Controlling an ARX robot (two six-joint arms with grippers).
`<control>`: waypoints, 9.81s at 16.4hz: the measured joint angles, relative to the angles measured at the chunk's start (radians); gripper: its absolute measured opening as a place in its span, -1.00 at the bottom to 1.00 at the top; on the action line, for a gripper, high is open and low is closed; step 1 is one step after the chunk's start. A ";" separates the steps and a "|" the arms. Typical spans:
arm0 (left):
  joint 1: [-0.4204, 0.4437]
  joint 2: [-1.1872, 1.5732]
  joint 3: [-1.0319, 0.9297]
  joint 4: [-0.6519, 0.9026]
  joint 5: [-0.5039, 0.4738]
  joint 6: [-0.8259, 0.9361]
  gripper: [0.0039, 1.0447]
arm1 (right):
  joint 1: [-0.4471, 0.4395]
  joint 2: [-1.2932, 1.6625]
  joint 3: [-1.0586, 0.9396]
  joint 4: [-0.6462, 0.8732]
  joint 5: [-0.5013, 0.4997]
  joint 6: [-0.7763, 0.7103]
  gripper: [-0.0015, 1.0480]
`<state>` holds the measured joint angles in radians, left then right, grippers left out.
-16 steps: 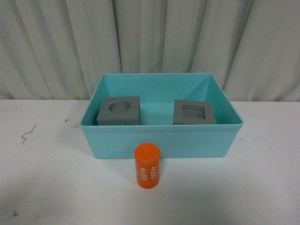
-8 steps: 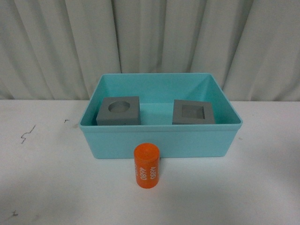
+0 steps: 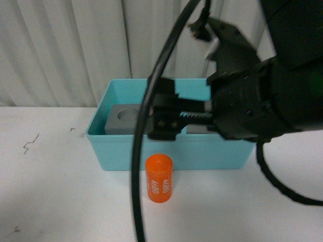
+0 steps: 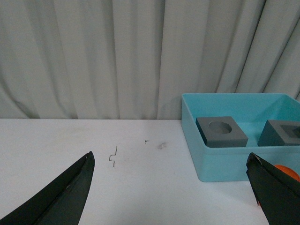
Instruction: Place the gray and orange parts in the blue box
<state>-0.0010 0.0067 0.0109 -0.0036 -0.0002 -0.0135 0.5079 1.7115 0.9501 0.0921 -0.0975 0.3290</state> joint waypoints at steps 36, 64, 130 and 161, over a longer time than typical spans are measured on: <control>0.000 0.000 0.000 0.000 0.000 0.000 0.88 | 0.035 0.376 0.253 -0.115 -0.039 -0.248 -0.01; 0.000 0.000 0.000 0.000 0.000 0.000 0.88 | -0.209 0.107 0.329 -0.183 -0.129 -0.270 -0.10; 0.000 0.000 0.000 0.000 0.000 0.000 0.88 | -0.508 -1.093 -0.938 0.498 0.100 -0.327 -0.97; 0.000 0.000 0.000 0.000 0.000 0.000 0.88 | -0.508 -1.707 -0.938 -0.096 0.100 -0.327 0.25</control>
<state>-0.0010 0.0067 0.0109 -0.0036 -0.0002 -0.0139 -0.0002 0.0040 0.0120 -0.0036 0.0021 0.0025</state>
